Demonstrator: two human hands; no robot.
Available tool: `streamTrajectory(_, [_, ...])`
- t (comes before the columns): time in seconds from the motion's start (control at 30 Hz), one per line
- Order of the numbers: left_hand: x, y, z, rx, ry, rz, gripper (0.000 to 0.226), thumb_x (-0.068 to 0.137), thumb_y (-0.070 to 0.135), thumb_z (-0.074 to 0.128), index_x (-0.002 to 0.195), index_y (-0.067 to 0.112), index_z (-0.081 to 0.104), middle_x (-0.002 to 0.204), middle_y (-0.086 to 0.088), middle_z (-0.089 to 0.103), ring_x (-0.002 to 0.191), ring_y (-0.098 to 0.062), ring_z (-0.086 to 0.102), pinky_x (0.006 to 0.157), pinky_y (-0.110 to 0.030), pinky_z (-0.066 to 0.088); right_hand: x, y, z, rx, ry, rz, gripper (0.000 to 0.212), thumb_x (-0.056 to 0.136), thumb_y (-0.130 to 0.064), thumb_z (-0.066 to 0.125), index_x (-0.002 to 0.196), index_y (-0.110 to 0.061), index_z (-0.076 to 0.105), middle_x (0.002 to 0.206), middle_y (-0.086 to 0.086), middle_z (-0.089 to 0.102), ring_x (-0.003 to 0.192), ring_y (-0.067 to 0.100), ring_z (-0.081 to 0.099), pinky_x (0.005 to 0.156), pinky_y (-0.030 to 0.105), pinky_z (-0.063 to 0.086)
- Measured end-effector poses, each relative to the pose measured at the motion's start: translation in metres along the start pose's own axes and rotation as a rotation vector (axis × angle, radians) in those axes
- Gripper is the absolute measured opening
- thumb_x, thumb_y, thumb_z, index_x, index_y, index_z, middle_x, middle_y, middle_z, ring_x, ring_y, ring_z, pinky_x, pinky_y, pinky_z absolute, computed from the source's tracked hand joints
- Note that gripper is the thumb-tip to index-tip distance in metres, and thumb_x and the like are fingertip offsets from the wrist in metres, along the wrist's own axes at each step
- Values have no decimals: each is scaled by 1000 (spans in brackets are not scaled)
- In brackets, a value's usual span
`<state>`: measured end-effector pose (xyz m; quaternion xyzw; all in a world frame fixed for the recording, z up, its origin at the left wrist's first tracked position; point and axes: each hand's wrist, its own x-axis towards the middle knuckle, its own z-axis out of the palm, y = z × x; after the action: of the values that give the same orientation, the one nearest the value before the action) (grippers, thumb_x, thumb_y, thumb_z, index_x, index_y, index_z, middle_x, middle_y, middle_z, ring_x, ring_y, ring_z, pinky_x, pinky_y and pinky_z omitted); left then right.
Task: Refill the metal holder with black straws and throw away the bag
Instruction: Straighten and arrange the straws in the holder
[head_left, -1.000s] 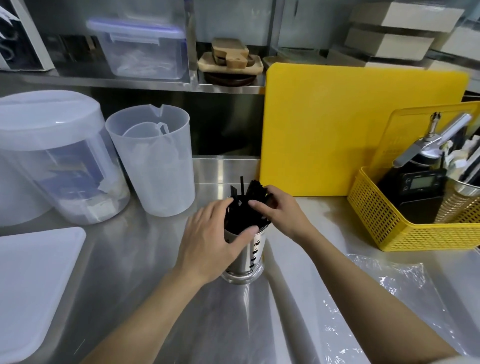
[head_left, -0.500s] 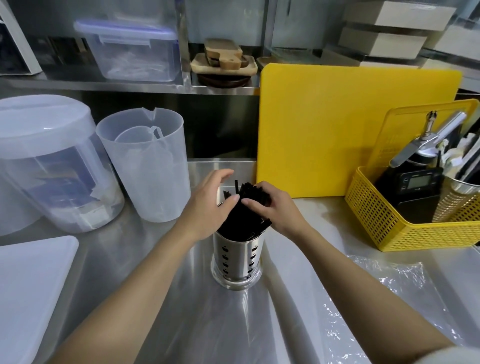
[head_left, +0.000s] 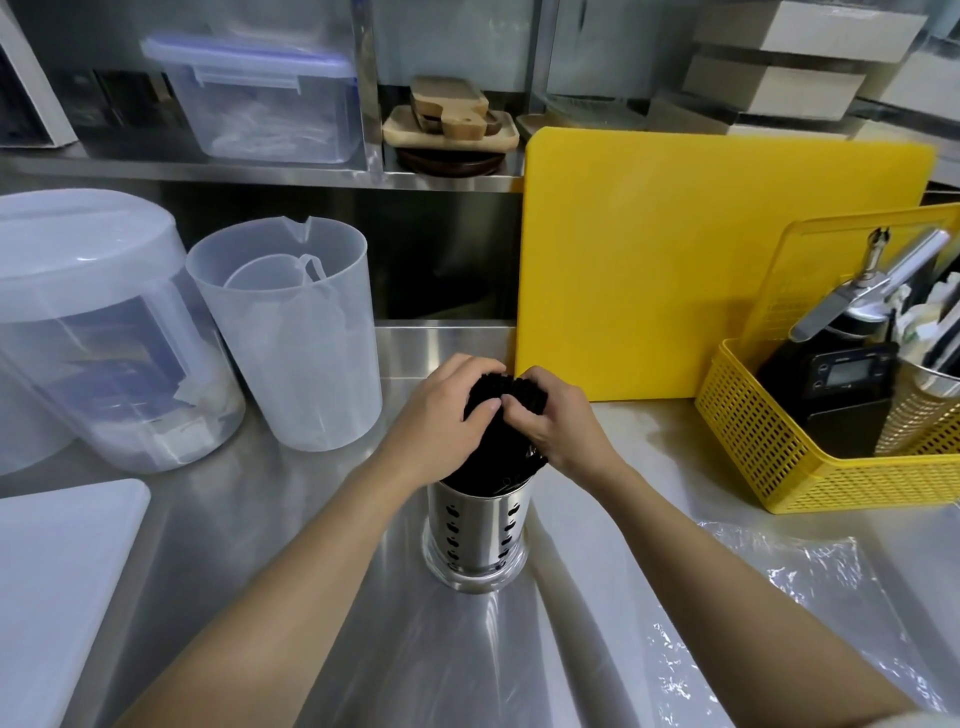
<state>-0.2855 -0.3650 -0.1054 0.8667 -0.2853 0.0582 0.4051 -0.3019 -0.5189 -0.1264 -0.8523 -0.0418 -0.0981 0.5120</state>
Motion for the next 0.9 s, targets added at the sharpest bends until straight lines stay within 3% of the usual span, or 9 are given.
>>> streamTrajectory(0.33, [4,4,3,-5,-16,-17,26,90,16,51,116,21,54,116,4,51,102,-16,52,86,-33,43,11,-12,-12,-71,55,-69,21,86,-16,57,82,4,50,59,-1,43,50,5,36,44,19,27])
streamTrajectory(0.5, [5,6,-1,24,-30,-3,24,90,18,53,114,20,55,109,7,51,102,-15,52,83,-25,39,16,-30,-31,-83,105,-104,16,87,-15,56,79,-3,51,57,-3,41,48,6,34,45,20,27])
streamTrajectory(0.6, [6,12,-8,26,-35,0,23,89,22,54,113,19,57,106,8,52,106,-16,51,87,-28,40,18,-50,-47,-78,157,-139,17,88,-15,57,80,-2,52,60,3,42,52,9,32,47,24,28])
streamTrajectory(0.77, [8,38,-24,-110,-7,36,34,89,35,54,120,21,54,122,5,56,113,-7,47,95,-29,40,18,-92,-71,-44,217,-232,15,89,-12,56,77,-6,49,59,0,41,50,6,32,46,20,27])
streamTrajectory(0.9, [12,62,-30,-115,32,128,42,84,43,53,119,20,55,115,4,59,113,-16,49,100,-42,38,13,-125,-85,-91,247,-344,18,88,-14,56,82,2,52,65,8,45,54,8,33,49,24,29])
